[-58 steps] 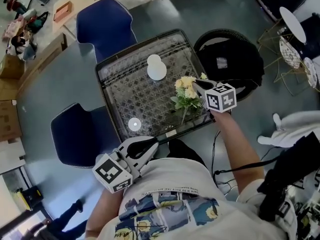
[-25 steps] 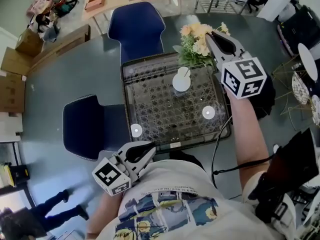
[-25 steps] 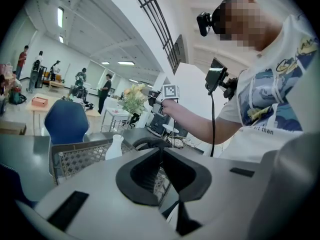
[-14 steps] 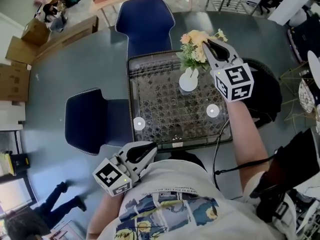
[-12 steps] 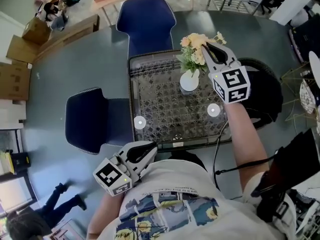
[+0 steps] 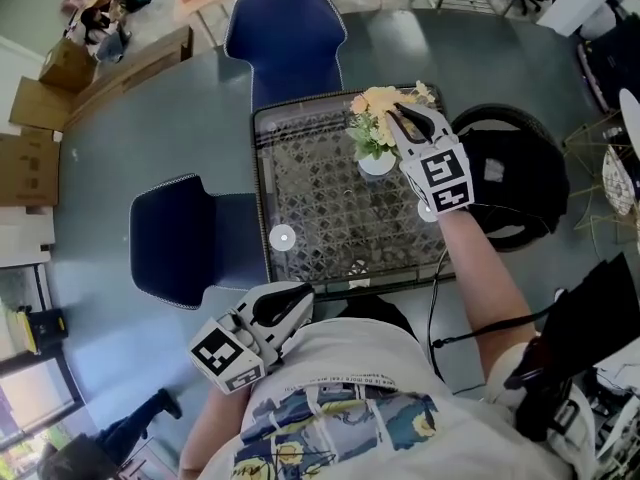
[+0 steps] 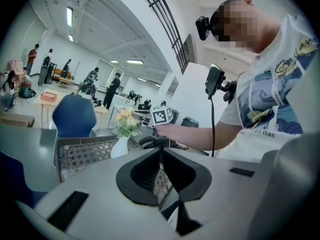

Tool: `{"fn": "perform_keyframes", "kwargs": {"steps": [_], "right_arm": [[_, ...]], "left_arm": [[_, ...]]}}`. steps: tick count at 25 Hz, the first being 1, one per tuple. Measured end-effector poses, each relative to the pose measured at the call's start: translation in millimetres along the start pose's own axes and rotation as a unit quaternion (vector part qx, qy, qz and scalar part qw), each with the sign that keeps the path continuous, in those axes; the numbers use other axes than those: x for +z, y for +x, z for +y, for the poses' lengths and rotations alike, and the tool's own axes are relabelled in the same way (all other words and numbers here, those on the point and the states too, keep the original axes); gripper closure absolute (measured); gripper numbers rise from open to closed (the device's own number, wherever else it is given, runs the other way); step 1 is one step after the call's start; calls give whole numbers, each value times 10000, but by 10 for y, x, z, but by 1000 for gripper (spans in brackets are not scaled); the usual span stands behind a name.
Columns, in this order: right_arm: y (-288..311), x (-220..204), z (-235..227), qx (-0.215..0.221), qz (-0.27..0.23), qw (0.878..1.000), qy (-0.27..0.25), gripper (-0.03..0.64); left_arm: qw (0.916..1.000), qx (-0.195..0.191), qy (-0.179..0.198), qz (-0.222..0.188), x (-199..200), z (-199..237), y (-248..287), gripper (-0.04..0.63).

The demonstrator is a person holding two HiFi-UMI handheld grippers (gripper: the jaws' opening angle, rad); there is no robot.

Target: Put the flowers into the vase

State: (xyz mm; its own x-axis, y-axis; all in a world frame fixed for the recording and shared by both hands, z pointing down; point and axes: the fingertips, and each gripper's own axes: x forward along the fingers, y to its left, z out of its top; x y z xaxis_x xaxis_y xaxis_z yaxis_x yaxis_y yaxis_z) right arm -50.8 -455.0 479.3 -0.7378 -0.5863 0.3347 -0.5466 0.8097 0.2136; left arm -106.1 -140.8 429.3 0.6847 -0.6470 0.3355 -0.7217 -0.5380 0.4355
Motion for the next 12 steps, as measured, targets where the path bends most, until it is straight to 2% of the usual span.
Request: {"fn": "perform_keyframes", "kwargs": {"steps": [6, 12], "right_arm": [[20, 31, 29, 54, 53, 9998, 201, 546], [-193, 196, 32, -99, -148, 9992, 369, 507]], "left_arm": [[10000, -70, 8, -24, 79, 62, -68, 584], [9995, -294, 87, -67, 124, 11, -163, 584]]}}
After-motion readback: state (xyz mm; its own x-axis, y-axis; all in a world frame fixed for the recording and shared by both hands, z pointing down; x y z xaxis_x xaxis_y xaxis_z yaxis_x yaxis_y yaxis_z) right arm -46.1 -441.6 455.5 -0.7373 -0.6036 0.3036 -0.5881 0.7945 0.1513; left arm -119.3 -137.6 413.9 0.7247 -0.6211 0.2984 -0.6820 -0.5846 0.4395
